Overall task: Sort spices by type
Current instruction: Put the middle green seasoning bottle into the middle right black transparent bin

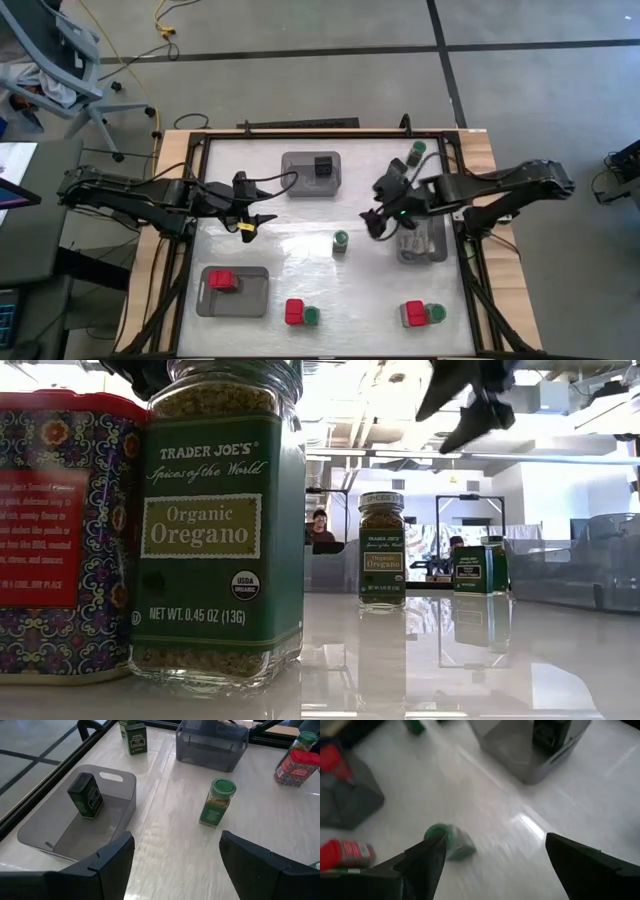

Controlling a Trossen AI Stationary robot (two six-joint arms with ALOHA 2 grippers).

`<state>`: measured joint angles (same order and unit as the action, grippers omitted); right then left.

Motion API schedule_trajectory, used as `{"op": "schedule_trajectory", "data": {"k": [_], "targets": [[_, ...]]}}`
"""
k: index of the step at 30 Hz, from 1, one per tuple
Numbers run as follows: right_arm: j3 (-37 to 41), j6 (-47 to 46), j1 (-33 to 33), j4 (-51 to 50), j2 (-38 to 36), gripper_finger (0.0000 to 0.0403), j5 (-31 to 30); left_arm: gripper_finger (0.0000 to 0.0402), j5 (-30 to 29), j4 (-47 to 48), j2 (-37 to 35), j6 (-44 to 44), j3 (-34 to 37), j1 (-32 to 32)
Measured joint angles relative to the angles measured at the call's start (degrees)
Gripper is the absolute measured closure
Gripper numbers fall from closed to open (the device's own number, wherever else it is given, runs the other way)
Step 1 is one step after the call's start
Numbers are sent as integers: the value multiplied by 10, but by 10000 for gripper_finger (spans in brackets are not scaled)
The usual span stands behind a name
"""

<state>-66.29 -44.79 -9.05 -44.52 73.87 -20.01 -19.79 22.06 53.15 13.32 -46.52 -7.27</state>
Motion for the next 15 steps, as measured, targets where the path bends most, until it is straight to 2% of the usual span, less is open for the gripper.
{"op": "schedule_trajectory", "data": {"k": [3, 7, 12, 15], "targets": [[-77, 15, -20, -75, 59, 38, 0, 122, 0, 0, 0, 0, 0, 0], [-145, 60, -42, -105, 117, 38, 3, 122, 0, 2, 0, -2, 0, 0], [-189, 110, -56, -101, 167, 39, 8, 122, 0, 6, 0, -1, 0, 0], [-192, 143, -50, -83, 192, 39, 39, 122, 0, 7, 0, -2, 0, 0]]}}
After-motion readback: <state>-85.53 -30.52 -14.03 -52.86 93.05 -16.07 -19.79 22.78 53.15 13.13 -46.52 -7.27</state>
